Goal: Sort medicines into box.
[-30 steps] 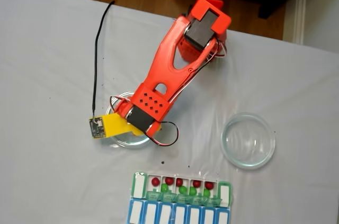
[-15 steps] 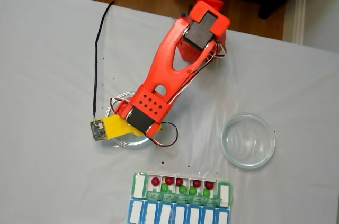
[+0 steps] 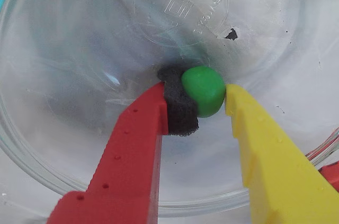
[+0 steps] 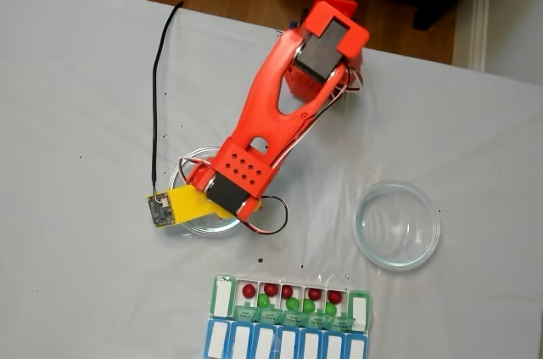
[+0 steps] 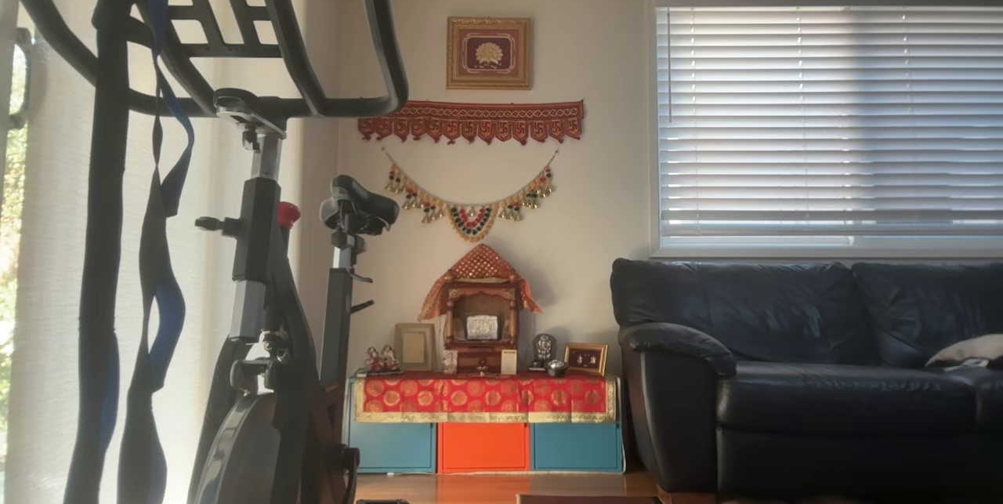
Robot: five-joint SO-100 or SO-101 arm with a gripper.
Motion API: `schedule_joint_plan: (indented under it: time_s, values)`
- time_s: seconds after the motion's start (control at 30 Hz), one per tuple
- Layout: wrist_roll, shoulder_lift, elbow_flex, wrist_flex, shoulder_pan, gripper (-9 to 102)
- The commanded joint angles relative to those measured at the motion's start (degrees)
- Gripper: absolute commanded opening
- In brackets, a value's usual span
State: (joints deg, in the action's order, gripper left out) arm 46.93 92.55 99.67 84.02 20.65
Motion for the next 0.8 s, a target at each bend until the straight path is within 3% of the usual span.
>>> schedule_joint_plan:
  time_s: [0.0,0.13,0.27,0.43,0.57,0.77]
  values:
    - [-0.35,2.9,-0.18,-0.53,0.26,2]
    - [-3.16,8.88,2.29,-6.5,1.14,1]
    - [-7.29,18.63,7.82,-18.37,3.16,1]
    - [-10.02,25.49,8.26,-22.68,5.8,1]
    - [-11.78,28.56,3.69,-22.06,6.86,1]
    - [-17.67,24.35,-9.58,-14.06,1.14,1]
